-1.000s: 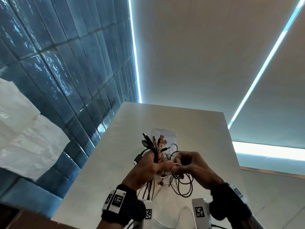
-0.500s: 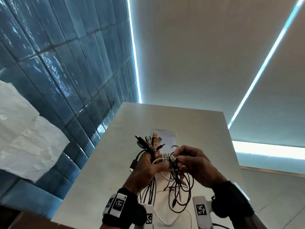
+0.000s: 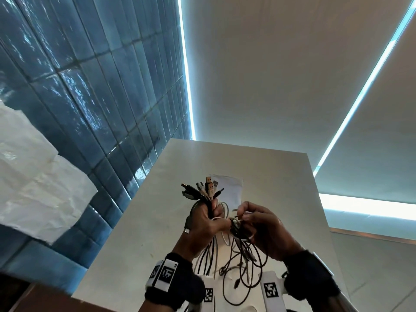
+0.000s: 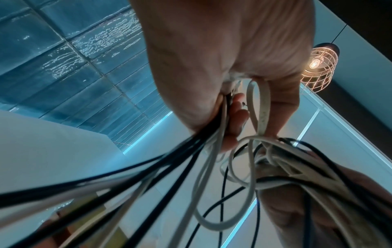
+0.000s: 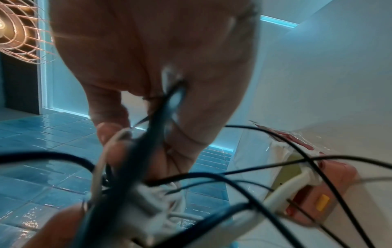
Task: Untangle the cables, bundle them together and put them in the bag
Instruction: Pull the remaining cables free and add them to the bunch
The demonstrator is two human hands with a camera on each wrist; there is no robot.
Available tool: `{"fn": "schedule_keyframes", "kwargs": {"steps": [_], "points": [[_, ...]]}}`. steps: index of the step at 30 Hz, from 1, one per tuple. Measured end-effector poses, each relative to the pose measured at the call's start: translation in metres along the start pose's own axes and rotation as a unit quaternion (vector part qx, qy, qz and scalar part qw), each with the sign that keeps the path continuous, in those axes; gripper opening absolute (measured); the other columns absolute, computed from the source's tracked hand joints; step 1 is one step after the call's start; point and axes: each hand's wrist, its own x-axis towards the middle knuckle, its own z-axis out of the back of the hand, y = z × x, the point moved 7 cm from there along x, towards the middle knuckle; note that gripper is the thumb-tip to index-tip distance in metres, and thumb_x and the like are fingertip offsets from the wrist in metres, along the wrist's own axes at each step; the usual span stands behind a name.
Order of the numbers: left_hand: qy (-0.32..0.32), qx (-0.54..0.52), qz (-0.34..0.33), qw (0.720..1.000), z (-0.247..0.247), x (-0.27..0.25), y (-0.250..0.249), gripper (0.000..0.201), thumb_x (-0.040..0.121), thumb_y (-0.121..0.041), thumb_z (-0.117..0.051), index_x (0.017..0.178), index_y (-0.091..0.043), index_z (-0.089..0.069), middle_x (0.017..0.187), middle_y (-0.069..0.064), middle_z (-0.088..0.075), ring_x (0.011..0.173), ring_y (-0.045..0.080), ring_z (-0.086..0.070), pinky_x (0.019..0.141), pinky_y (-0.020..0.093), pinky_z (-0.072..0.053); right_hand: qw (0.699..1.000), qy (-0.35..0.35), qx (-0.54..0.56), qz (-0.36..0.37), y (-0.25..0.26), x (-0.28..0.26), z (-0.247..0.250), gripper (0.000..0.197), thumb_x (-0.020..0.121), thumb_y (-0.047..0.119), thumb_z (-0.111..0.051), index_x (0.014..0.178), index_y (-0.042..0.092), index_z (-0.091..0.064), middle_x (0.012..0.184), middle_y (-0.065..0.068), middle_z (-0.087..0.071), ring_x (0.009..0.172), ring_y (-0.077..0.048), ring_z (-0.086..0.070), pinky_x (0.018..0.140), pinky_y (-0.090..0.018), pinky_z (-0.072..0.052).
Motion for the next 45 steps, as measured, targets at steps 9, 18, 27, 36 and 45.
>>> {"fn": "schedule_keyframes", "kwargs": {"steps": [9, 18, 27, 36, 45], "points": [[-0.082, -0.118, 0.02, 0.989, -0.005, 0.0, 0.004, 0.04, 0.063, 0.014, -0.051, 0.075, -0.018, -0.031, 0.063, -0.003, -0.026, 0.055, 0.013, -0.025, 0.056, 0.03, -0.03, 0.997, -0.072, 0.018, 0.023, -0.004, -0.003, 0.021, 0.009, 0.075, -0.002, -0.054, 0.078, 0.007, -0.055, 0.074, -0.017, -0.054, 0.065, -0.026, -0.054, 0.06, -0.031, -0.049], [-0.123, -0.205, 0.036, 0.97, -0.001, 0.001, 0.005, 0.041, 0.06, 0.017, -0.047, 0.075, -0.018, -0.032, 0.06, -0.003, -0.028, 0.052, 0.013, -0.024, 0.056, 0.033, -0.027, 0.966, -0.106, -0.181, 0.149, -0.005, -0.003, 0.024, 0.03, 0.073, 0.018, -0.081, 0.086, -0.006, -0.068, 0.089, -0.021, -0.066, 0.081, -0.028, -0.06, 0.072, -0.034, -0.05], [-0.128, -0.179, 0.024, 0.975, 0.0, 0.003, 0.0, 0.043, 0.072, 0.026, -0.041, 0.074, -0.016, -0.033, 0.06, -0.002, -0.027, 0.048, 0.009, -0.03, 0.047, 0.023, -0.044, 0.963, -0.084, -0.224, 0.124, 0.0, -0.003, 0.014, 0.018, 0.081, 0.021, -0.074, 0.084, 0.003, -0.07, 0.083, -0.012, -0.067, 0.078, -0.022, -0.058, 0.07, -0.029, -0.047], [-0.143, -0.168, 0.033, 0.975, 0.003, 0.007, 0.005, 0.045, 0.074, 0.028, -0.041, 0.074, -0.016, -0.034, 0.06, -0.001, -0.028, 0.05, 0.011, -0.032, 0.053, 0.031, -0.05, 0.967, -0.062, -0.222, 0.107, -0.003, -0.002, 0.013, 0.021, 0.084, 0.019, -0.073, 0.093, 0.0, -0.071, 0.084, -0.018, -0.064, 0.074, -0.026, -0.049, 0.062, -0.029, -0.041], [-0.132, -0.218, 0.059, 0.965, 0.001, 0.007, 0.011, 0.044, 0.057, 0.018, -0.052, 0.073, -0.018, -0.034, 0.061, -0.003, -0.031, 0.055, 0.014, -0.031, 0.061, 0.036, -0.04, 0.968, -0.13, -0.185, 0.108, 0.001, 0.002, 0.015, 0.007, 0.076, 0.011, -0.066, 0.075, 0.005, -0.07, 0.08, -0.014, -0.068, 0.066, -0.019, -0.061, 0.058, -0.024, -0.051]]}}
